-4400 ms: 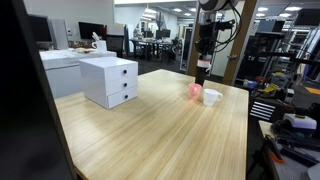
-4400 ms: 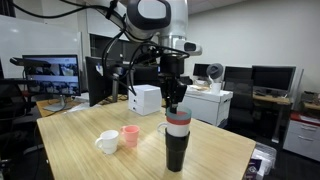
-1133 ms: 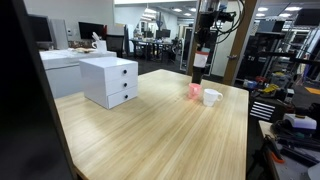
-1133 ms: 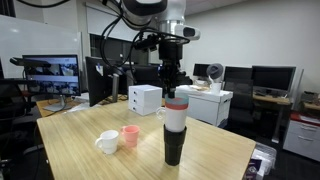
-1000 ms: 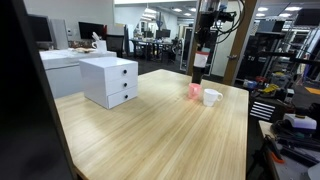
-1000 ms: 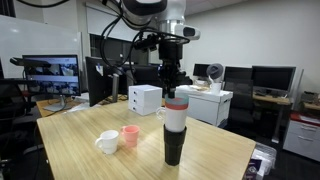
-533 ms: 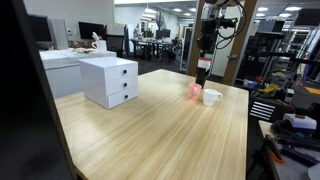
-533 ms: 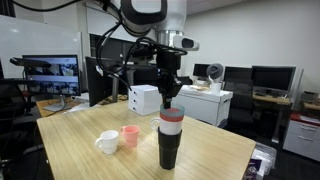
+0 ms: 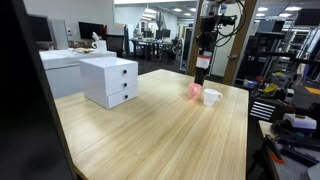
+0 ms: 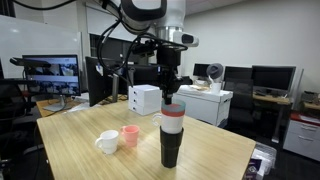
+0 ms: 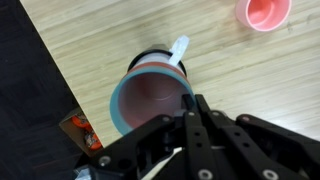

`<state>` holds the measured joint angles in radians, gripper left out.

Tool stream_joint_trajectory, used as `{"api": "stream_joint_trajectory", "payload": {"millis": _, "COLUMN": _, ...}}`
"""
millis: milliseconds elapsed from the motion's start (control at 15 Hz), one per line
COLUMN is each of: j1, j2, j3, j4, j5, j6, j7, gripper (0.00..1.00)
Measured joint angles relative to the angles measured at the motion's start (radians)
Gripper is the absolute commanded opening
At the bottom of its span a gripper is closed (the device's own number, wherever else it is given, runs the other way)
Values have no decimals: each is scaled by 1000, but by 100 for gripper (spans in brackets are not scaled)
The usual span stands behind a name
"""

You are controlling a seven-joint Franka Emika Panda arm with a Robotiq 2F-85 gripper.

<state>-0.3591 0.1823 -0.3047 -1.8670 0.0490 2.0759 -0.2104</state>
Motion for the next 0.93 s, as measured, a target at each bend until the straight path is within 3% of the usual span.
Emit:
{"api": "stream_joint_trajectory", "payload": {"millis": 733, "j1": 49, "j2": -72, "j3": 27, "j4": 74, "j5": -14, "j6": -42, "j7": 0, "gripper": 4}}
{"api": "stream_joint_trajectory", "payload": {"millis": 933, "j1": 62, "j2": -80, "j3": 48, "j4": 74, "j5": 25, "j6": -97, "j7": -11, "gripper": 4}}
